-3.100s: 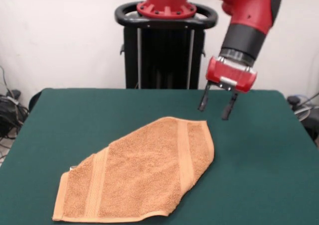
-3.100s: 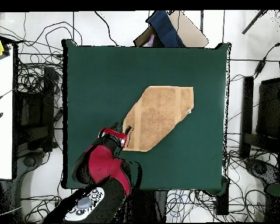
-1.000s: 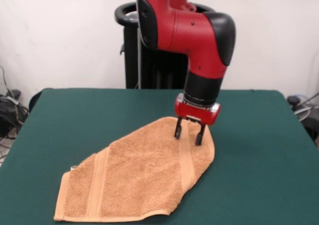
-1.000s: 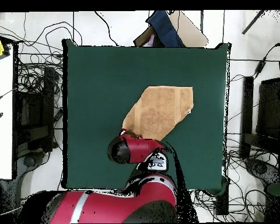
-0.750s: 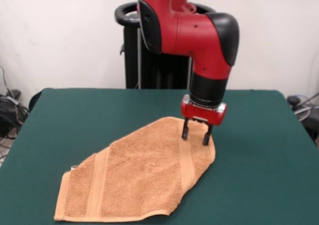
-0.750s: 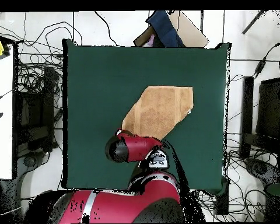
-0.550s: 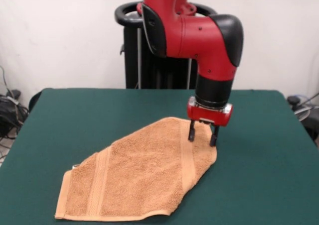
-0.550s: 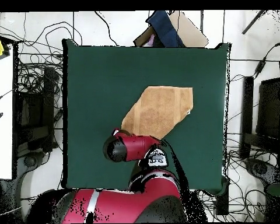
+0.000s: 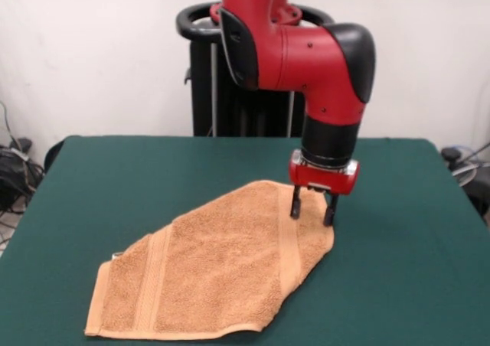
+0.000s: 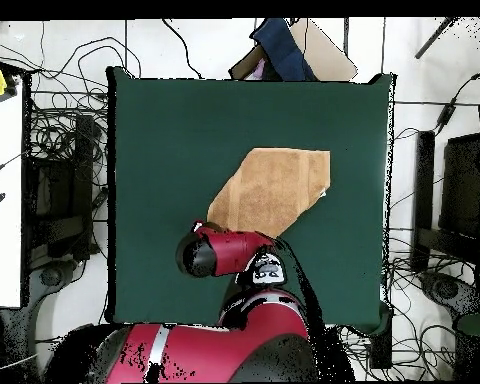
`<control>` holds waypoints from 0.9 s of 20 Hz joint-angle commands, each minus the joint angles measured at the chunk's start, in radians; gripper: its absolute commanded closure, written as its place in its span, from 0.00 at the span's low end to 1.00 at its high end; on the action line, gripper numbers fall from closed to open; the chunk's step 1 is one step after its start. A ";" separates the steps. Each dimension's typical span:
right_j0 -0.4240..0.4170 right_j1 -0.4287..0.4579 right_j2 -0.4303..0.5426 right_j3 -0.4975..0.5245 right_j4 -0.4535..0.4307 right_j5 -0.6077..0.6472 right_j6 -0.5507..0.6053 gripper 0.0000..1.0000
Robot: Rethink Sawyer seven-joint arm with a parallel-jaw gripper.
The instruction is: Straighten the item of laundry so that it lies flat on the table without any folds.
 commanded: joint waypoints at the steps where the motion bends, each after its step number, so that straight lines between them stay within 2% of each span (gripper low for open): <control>1: 0.018 0.116 0.094 -0.104 -0.034 0.034 0.023 1.00; 4: 0.017 0.110 0.091 -0.089 -0.024 0.011 0.046 1.00; 11: 0.075 -0.001 0.037 -0.004 0.008 0.064 0.093 1.00; 18: 0.036 -0.115 0.111 0.182 0.008 0.079 0.111 1.00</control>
